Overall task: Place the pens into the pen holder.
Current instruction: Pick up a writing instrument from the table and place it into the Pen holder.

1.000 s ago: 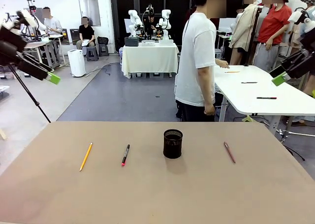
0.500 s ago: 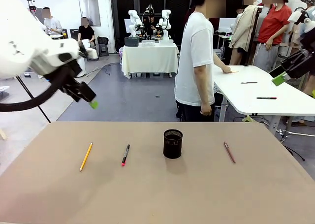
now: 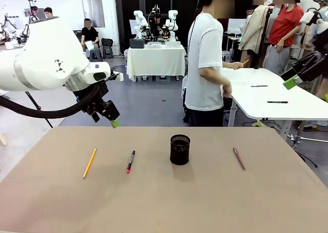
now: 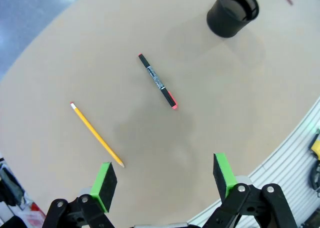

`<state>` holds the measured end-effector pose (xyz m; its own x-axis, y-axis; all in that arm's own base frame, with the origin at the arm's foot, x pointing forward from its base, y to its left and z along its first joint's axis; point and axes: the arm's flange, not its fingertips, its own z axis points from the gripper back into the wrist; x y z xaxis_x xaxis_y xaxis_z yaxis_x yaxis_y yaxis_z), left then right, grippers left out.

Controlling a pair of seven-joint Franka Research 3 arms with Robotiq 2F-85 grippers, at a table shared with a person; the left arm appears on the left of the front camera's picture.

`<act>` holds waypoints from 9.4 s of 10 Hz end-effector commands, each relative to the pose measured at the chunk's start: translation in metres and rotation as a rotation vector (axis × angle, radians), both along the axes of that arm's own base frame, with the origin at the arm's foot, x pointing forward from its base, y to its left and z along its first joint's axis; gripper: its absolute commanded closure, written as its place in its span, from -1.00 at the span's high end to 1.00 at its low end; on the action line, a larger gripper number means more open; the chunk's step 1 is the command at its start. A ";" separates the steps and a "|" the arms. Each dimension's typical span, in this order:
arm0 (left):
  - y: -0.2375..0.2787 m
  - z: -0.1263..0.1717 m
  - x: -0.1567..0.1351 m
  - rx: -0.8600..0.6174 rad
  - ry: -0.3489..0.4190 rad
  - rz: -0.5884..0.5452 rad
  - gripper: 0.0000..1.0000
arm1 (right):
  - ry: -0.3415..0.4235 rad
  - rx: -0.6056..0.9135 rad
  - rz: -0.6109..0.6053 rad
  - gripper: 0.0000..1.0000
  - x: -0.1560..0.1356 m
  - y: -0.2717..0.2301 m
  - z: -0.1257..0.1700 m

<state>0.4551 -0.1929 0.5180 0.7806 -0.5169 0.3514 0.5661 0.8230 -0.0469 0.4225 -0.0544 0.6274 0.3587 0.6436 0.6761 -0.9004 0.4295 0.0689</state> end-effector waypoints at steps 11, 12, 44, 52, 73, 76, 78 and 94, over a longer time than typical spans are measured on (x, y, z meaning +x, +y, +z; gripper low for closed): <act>-0.077 -0.083 0.082 0.145 0.069 0.231 1.00 | 0.000 -0.002 0.001 1.00 0.000 0.001 0.002; -0.082 -0.101 0.088 0.207 0.077 0.261 1.00 | 0.000 -0.002 0.001 1.00 0.000 0.001 0.002; -0.081 -0.193 0.139 0.050 0.344 0.396 -1.00 | 0.000 -0.002 0.001 1.00 0.000 0.001 0.002; -0.016 -0.086 0.070 -0.430 0.090 -0.049 -1.00 | 0.000 -0.002 0.001 1.00 0.000 0.001 0.002; 0.156 0.014 -0.046 -0.847 -0.556 -0.628 -1.00 | 0.000 -0.002 0.001 1.00 0.000 0.001 0.002; 0.179 0.018 -0.055 -0.823 -0.684 -0.667 -1.00 | 0.000 -0.002 0.001 1.00 0.000 0.001 0.002; 0.177 0.018 -0.053 -0.798 -0.697 -0.648 -1.00 | 0.000 -0.002 0.001 1.00 0.000 0.001 0.002; 0.183 0.022 -0.050 -0.799 -0.665 -0.654 -1.00 | 0.000 -0.002 0.001 1.00 0.000 0.001 0.002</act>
